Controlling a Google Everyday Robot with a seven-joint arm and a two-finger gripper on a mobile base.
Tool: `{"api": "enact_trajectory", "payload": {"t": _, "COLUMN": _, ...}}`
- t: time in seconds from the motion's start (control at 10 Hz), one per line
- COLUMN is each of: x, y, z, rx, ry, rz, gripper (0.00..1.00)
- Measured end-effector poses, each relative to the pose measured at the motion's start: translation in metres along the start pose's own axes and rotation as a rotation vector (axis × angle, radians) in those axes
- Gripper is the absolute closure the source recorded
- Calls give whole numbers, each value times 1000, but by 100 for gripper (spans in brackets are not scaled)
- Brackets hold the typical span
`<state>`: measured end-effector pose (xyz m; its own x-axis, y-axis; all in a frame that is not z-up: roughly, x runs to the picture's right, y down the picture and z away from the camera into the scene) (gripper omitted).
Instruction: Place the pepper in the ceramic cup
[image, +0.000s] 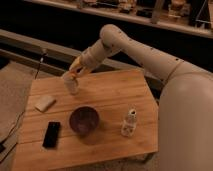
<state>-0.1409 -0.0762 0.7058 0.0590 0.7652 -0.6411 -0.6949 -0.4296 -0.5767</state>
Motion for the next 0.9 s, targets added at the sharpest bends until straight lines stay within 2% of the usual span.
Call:
{"api": "enact_trajectory", "payload": {"t": 0.5, "x": 11, "y": 4, "z": 20, "rx": -31, "ry": 171, "rz": 44, "gripper": 100}}
{"api": "enact_trajectory", "payload": {"t": 0.7, "x": 8, "y": 2, "z": 27, "rx": -32, "ry": 213, "rz": 51, "gripper": 100}}
{"api": "enact_trajectory", "payload": {"t": 0.9, "x": 1, "y": 1, "z": 35, "rx": -32, "ry": 238, "rz": 47, "gripper": 100}}
